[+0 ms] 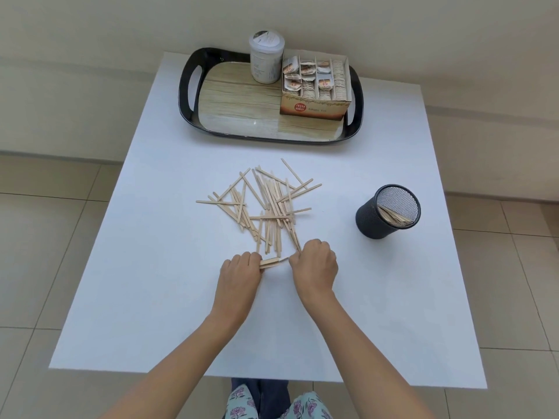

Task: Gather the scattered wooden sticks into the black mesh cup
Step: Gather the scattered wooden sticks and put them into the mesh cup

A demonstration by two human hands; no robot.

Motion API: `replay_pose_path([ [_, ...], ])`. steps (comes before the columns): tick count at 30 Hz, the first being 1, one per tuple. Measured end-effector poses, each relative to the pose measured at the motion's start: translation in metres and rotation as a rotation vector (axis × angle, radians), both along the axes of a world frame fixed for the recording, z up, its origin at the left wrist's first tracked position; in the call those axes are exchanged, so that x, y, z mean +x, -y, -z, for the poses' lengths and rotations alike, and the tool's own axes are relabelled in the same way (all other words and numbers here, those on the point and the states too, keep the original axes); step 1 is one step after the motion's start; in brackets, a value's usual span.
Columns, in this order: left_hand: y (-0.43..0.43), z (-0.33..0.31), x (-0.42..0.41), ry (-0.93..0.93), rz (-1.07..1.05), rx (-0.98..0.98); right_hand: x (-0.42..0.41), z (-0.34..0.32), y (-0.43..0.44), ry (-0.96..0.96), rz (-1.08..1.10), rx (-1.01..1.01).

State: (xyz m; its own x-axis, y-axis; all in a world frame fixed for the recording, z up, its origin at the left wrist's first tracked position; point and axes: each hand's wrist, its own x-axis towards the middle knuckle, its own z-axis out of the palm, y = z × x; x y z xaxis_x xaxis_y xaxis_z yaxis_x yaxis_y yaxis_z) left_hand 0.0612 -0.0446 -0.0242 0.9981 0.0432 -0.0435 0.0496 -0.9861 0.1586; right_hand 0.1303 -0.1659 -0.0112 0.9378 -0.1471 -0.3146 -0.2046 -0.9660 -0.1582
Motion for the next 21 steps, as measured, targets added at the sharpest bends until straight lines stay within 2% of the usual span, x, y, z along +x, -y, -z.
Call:
replay_pose_path([
  [3, 0.001, 0.000, -0.003, -0.007, -0.044, -0.024, -0.002, -0.001, 0.004, -0.010, -0.020, -0.048],
  [5, 0.004, -0.002, -0.002, -0.042, -0.108, -0.128, -0.004, -0.003, 0.007, -0.012, -0.022, -0.047],
  [7, 0.007, 0.000, 0.002, -0.082, -0.227, -0.306, -0.006, -0.004, 0.011, -0.013, -0.009, -0.027],
  [9, 0.009, -0.002, 0.008, -0.129, -0.351, -0.608, -0.008, -0.003, 0.016, -0.012, 0.033, 0.025],
  [11, 0.012, -0.007, 0.014, -0.176, -0.431, -0.834, -0.010, -0.003, 0.021, 0.001, 0.102, 0.123],
  [17, 0.023, -0.018, 0.026, -0.324, -0.542, -1.137, -0.016, -0.014, 0.030, -0.049, 0.428, 0.651],
  [21, 0.029, -0.017, 0.032, -0.396, -0.622, -1.388, -0.021, -0.018, 0.036, -0.120, 0.550, 0.872],
])
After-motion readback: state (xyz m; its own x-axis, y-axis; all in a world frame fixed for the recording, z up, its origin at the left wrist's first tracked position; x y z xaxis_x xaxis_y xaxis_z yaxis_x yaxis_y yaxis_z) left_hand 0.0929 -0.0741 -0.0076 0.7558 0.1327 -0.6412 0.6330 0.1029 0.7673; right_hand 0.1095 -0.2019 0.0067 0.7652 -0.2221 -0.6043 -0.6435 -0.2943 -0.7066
